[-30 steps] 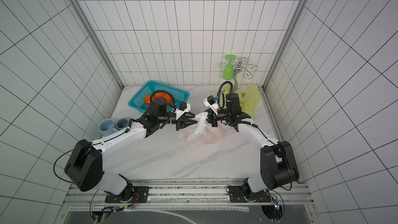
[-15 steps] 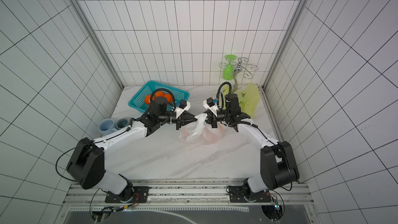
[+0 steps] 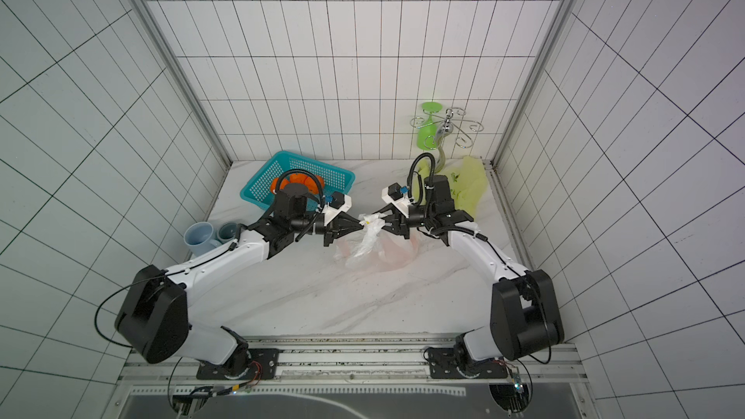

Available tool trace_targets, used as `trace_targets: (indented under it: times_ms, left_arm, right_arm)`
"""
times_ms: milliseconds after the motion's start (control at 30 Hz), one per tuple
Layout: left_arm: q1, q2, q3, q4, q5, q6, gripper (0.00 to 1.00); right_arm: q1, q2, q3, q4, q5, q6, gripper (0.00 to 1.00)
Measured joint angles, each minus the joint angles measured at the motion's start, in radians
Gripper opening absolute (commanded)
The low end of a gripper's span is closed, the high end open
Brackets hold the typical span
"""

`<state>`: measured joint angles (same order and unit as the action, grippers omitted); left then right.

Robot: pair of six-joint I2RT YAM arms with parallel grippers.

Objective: Place the oranges into plastic bags & tie knots
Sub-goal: Tie the plastic bag at the center of the board.

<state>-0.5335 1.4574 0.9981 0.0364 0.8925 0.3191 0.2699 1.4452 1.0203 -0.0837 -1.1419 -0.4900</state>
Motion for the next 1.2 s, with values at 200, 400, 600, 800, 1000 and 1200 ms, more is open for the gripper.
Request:
trace_targets:
  times_ms: [200,400,600,800,1000,1200]
  left_arm:
    - [-0.002,-0.018,0.000,0.023,-0.018,0.002,0.00]
    - [-0.002,-0.018,0.000,0.032,-0.051,-0.014,0.00]
    - [-0.006,-0.035,-0.013,0.035,-0.106,-0.060,0.00]
    - [-0.046,-0.058,-0.034,0.036,-0.161,-0.124,0.00]
    - [-0.051,-0.058,-0.049,0.064,-0.195,-0.222,0.00]
    - [-0.051,-0.058,-0.080,0.114,-0.212,-0.315,0.00]
  right_arm:
    - [-0.008,0.000,0.045,-0.153,0.060,-0.082,0.42]
    - [-0.009,-0.002,0.083,-0.232,0.101,-0.117,0.52]
    - [-0.047,-0.105,0.085,-0.277,0.213,-0.096,0.73]
    - [-0.066,-0.301,0.083,-0.280,0.276,-0.065,0.70]
    - [-0.031,-0.357,-0.060,-0.254,0.163,-0.027,0.61]
    - [0.047,-0.357,-0.315,-0.054,0.092,0.126,0.57]
